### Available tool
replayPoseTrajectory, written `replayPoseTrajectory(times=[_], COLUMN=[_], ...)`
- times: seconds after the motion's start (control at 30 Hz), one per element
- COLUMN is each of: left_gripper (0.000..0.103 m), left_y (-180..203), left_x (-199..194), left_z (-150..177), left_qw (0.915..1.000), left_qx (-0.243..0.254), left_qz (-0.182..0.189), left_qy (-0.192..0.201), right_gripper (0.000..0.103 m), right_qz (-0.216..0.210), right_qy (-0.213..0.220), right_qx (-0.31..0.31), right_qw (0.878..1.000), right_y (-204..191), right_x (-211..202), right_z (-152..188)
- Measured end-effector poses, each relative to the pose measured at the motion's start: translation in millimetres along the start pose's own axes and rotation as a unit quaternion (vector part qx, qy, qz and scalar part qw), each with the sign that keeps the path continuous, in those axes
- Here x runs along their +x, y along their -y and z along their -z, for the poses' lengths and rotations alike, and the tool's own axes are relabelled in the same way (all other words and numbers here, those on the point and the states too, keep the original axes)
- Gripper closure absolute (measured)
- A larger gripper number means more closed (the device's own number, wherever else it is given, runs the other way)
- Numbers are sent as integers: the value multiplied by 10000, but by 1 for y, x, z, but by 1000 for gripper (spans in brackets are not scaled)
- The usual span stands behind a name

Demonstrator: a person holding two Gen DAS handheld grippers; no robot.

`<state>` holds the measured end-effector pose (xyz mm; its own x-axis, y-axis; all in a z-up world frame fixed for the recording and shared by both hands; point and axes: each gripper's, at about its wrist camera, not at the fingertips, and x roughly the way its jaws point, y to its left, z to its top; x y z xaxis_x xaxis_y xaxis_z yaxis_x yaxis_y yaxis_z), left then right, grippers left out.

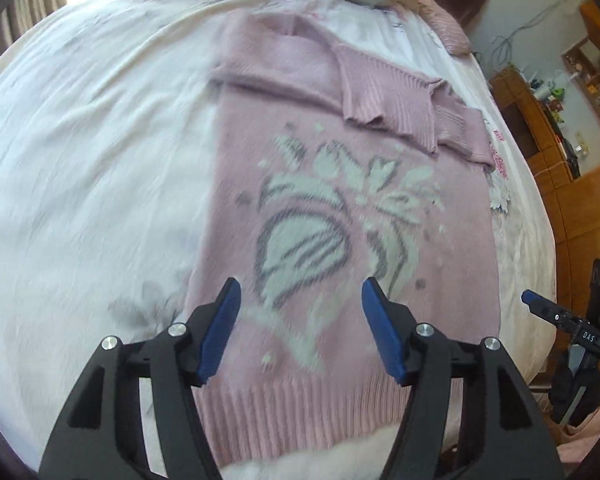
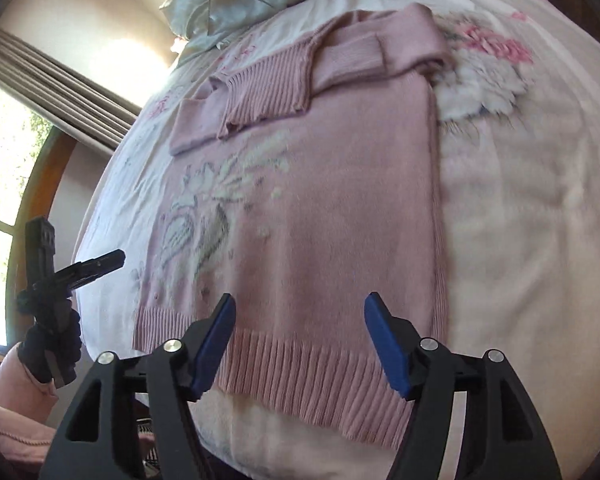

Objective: Fold small clothes
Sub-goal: 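Move both tools to the ribbed hem of the sweater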

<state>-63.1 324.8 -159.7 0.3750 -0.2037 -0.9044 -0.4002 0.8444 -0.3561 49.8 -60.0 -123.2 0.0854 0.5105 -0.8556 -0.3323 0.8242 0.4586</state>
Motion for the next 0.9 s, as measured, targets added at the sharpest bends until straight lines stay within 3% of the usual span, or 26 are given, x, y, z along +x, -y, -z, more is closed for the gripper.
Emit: replayPoseTrajectory(times=[0.07,0.27,0.33,0.5,0.8,0.9], left_gripper=[38,38,38,38,33,33], left_y=[-18,-47,-46,-45,-46,-48], left_x=[-7,-5,2,21,33,32], left_z=[21,62,69,80,82,81], left_qw=[9996,9981,9978,9964,9958,9958], left_qx=[-129,-451,-410,-299,-251,-294], left_qz=[-216,-200,-243,-322,-312,-246], left_qy=[-93,-362,-469,-721,-821,-828], right_gripper=[34,34,34,34,33,40], right_qz=[93,379,292,277,34,-252], right_qy=[-111,-338,-378,-491,-568,-690], right_qx=[281,647,789,904,1127,1071], right_qw=[9995,9966,9957,9943,9920,9915], right_y=[15,51,60,68,74,68], right_x=[-5,-2,1,18,35,42], right_z=[22,62,68,75,79,79])
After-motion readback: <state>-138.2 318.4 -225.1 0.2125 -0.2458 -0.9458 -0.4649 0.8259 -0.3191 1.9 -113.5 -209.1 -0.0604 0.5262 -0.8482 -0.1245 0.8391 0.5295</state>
